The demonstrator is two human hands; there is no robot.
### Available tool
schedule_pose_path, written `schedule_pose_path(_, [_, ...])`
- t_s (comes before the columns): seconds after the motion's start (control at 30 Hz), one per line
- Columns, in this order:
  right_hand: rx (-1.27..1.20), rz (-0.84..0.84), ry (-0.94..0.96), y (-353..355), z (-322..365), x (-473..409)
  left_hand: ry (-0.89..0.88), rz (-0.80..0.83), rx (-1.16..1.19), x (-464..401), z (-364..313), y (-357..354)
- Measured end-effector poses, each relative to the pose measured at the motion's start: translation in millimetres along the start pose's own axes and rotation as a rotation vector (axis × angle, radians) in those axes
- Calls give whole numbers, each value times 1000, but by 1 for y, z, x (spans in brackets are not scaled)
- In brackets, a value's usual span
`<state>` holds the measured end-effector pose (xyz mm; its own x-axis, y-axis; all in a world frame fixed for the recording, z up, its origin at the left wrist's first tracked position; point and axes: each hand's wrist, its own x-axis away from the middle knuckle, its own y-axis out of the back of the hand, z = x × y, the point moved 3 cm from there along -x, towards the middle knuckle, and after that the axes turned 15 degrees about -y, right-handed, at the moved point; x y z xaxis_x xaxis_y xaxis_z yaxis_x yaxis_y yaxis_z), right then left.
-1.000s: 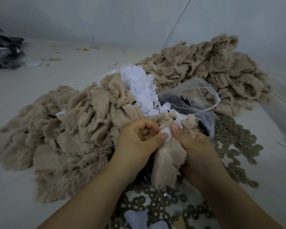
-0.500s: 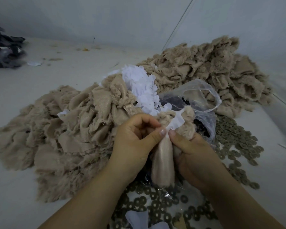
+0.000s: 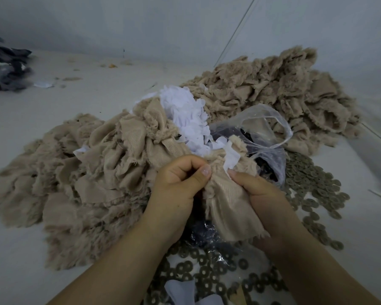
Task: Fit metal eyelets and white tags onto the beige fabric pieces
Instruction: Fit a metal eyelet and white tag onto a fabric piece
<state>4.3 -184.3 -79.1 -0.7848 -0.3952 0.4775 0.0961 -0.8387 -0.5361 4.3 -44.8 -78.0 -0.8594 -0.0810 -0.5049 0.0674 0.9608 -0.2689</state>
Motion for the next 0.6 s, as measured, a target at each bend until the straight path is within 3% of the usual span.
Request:
schedule_pose_path(0.17, [-8, 51, -49, -1, -1, 0, -14, 29, -81, 1, 0, -2])
schedule_pose_path(0.33, [-71, 131, -161, -6, -4, 1, 67, -29, 118, 1, 5, -1])
schedule_pose_path(0.6, [-112, 229, -234, -10, -3, 1, 102, -44, 133, 2, 7, -2])
